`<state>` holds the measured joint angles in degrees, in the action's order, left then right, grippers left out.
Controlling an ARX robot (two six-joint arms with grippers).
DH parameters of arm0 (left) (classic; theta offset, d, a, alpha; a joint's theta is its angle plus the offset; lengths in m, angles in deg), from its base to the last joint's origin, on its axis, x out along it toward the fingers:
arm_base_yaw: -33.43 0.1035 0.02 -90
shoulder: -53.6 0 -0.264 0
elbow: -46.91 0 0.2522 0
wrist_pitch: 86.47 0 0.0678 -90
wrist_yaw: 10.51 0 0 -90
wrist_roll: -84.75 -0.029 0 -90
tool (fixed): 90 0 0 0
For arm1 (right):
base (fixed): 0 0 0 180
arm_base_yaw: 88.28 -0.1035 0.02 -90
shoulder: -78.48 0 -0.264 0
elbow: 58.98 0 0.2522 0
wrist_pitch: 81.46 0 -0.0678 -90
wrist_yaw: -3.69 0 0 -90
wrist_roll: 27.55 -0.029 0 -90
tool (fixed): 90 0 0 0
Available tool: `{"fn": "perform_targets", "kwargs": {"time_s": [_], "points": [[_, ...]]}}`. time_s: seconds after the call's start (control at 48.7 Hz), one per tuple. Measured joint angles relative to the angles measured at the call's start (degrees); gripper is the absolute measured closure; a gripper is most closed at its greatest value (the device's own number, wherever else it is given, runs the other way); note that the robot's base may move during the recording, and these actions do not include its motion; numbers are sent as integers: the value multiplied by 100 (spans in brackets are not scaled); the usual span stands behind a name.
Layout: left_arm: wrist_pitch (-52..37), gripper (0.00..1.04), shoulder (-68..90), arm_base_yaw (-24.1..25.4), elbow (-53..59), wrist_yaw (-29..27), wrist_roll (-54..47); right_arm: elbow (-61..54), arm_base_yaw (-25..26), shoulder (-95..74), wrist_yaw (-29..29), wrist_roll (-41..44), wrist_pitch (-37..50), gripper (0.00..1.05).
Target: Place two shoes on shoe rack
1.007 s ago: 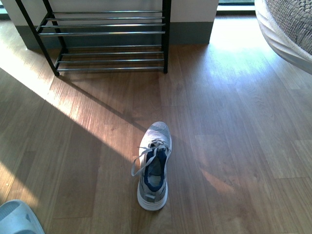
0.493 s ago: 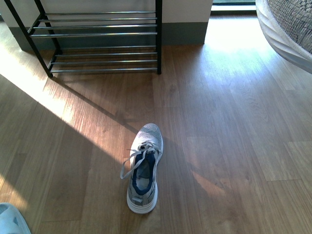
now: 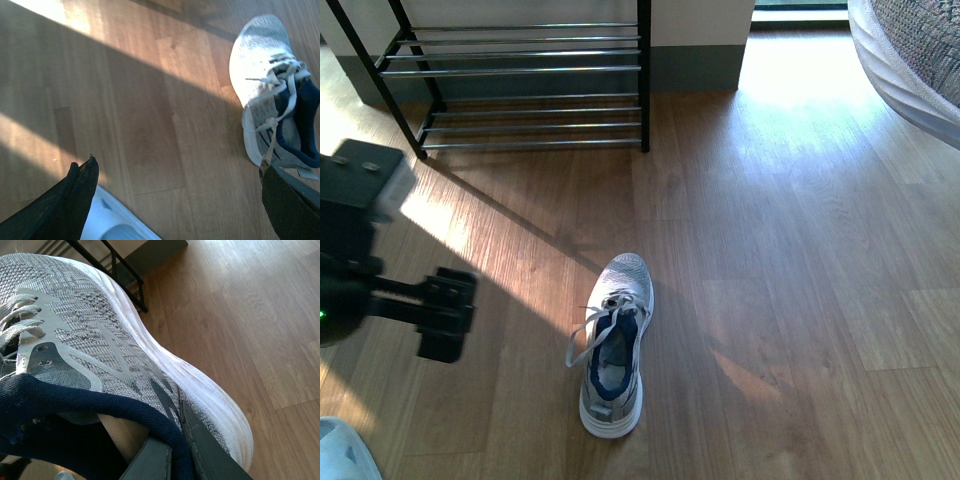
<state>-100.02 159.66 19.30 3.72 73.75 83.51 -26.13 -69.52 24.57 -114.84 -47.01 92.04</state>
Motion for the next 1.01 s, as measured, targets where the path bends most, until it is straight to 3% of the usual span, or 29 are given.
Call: {"fn": "perform_targets", "kwargs": {"time_s": [0.206, 0.349, 0.473, 0.74, 1.007], "points": [[544, 9, 2347, -564, -2013, 540, 63, 0, 0, 0, 0, 0, 0, 103], [1095, 9, 3248, -920, -3097, 595, -50, 0, 0, 0, 0, 0, 0, 103], [1563, 9, 4017, -1244, -3956, 979, -170, 0, 0, 0, 0, 0, 0, 103], [1869, 9, 4922, -1290, -4699, 313, -79, 0, 0, 0, 0, 0, 0, 103], [1912, 9, 5379, -1272, -5071, 442, 153, 0, 0, 0, 0, 0, 0, 103]]}}
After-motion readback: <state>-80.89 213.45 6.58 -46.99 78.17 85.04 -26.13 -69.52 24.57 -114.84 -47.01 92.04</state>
